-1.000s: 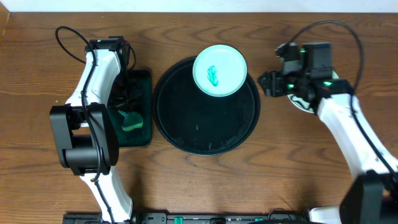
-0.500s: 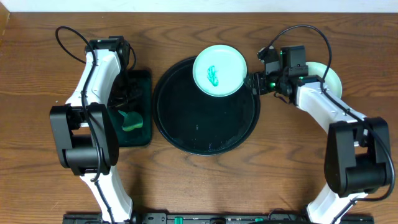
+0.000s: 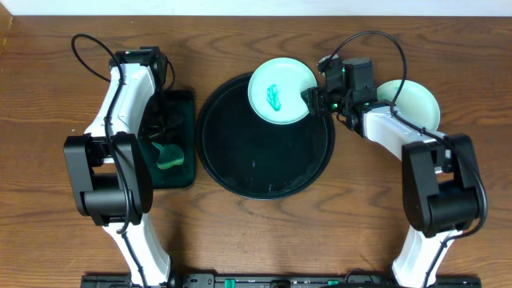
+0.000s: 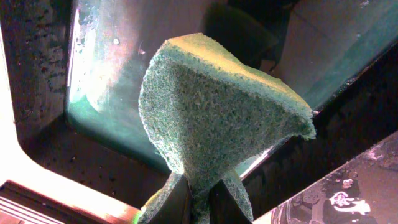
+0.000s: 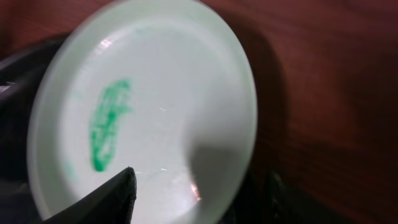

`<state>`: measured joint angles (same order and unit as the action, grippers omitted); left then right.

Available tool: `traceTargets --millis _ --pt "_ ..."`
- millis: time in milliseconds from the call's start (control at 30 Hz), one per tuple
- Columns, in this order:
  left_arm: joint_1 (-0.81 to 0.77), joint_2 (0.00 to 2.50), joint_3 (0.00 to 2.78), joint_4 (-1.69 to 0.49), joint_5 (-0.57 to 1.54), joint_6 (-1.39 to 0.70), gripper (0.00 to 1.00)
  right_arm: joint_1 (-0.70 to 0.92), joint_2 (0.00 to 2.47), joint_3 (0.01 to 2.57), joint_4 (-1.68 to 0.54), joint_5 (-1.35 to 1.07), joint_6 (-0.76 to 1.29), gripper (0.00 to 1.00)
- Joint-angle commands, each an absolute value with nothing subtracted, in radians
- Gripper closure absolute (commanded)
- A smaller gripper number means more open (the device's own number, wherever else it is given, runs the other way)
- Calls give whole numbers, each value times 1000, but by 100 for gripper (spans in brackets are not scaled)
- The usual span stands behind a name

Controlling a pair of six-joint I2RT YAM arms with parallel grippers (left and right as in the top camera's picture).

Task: Clean dirty plates on tray and stack at the side
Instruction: 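Grasp the upper green plate rim with the right gripper and pull it down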

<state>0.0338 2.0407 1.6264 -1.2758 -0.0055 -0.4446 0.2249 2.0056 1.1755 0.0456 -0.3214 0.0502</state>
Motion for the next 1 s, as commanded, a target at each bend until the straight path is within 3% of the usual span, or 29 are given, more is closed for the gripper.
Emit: traceTargets --millis 0,200,333,467,633,833,967 --pt "33 2043 1620 -1283 -7 -439 93 231 2023 1187 70 -274 82 37" --pt "33 2043 1620 -1283 -7 -439 93 233 2048 1187 122 -273 139 43" --pt "33 2043 1621 -1283 -7 -439 93 245 2092 1187 137 -273 165 37" --pt "33 2043 1621 -1287 -7 -439 93 251 2122 1187 154 -273 192 39" --pt "33 2043 1621 -1290 -7 -438 93 250 2123 1189 171 -273 233 58" --pt "33 2043 1621 -1290 -7 -439 93 247 2120 1192 165 -271 271 98" --pt "33 2043 1620 -1290 -7 -439 93 247 2112 1192 163 -266 277 99"
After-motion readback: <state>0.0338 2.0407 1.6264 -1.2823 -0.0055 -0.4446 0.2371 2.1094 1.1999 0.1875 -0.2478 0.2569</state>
